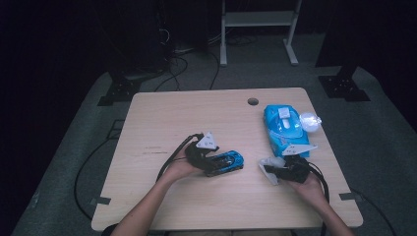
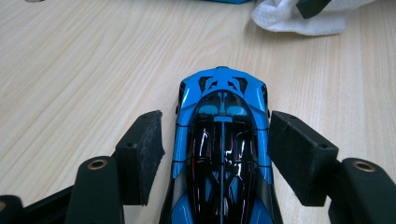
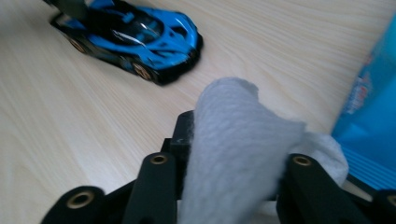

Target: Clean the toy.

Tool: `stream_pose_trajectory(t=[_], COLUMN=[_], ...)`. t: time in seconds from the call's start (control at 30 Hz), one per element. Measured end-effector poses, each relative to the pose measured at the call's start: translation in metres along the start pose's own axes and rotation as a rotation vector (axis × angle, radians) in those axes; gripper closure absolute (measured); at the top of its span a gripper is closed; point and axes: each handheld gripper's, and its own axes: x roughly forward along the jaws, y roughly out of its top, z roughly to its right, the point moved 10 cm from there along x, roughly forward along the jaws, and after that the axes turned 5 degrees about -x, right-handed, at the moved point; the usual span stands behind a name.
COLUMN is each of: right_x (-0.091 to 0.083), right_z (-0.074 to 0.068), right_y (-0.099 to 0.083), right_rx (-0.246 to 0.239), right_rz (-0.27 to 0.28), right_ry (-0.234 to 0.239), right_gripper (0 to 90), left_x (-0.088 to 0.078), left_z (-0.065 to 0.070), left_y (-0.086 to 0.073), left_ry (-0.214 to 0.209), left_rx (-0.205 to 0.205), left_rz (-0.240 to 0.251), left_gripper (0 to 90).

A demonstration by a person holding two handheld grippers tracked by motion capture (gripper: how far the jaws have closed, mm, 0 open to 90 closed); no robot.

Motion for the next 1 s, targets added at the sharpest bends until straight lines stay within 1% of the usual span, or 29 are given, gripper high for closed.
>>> stream_pose_trajectory(t=[0.03,0.13,0.2,0.27,0.3,0.37,0.47,0.53,0.57,0.6,0.7,0.77,0.83,1.0], right_x=[-0.001,-0.005,-0.009,-0.013,-0.015,-0.019,-0.025,-0.028,-0.03,-0.032,-0.04,-0.047,-0.055,-0.068], right_z=[0.003,0.005,0.007,0.006,0.006,0.005,0.003,0.003,0.002,0.002,0.001,0.001,0.002,0.008], right_y=[-0.003,-0.005,-0.004,-0.001,0.002,0.006,0.011,0.013,0.013,0.013,0.016,0.018,0.019,0.017], right_rx=[-0.015,-0.013,-0.004,0.004,-0.002,0.005,0.009,0.011,0.017,0.018,0.037,0.039,0.044,0.052], right_rz=[-0.006,-0.002,0.015,0.035,0.052,0.068,0.096,0.108,0.113,0.12,0.154,0.175,0.192,0.206], right_ry=[-0.019,-0.024,-0.025,-0.021,-0.02,-0.006,0.01,0.017,0.027,0.032,0.048,0.049,0.047,0.026], right_gripper=[60.7,53.3,45.8,42.6,40.9,36.9,36.5,36.1,35.9,35.8,35.3,35.2,35.3,35.8], left_x=[0.0,-0.001,-0.001,-0.002,-0.003,-0.004,-0.007,-0.008,-0.009,-0.009,-0.011,-0.013,-0.015,-0.021], left_z=[0.0,0.001,0.001,0.002,0.002,0.003,0.002,0.001,0.0,0.0,-0.001,-0.001,-0.001,-0.002], left_y=[0.0,0.001,0.002,0.002,0.002,0.003,0.003,0.004,0.004,0.004,0.003,0.002,0.002,0.004], left_ry=[-0.002,-0.007,-0.013,-0.017,-0.018,-0.018,-0.016,-0.015,-0.014,-0.014,-0.013,-0.01,-0.008,-0.005], left_rx=[0.0,0.013,0.01,0.007,0.007,0.003,0.004,-0.002,-0.001,-0.009,-0.011,-0.005,-0.012,-0.017], left_rz=[0.002,0.001,0.003,0.006,0.008,0.016,0.021,0.028,0.026,0.03,0.026,0.023,0.029,0.049], left_gripper=[35.4,35.3,34.9,34.9,34.8,34.5,33.7,33.4,32.9,32.3,31.1,30.6,29.8,28.9])
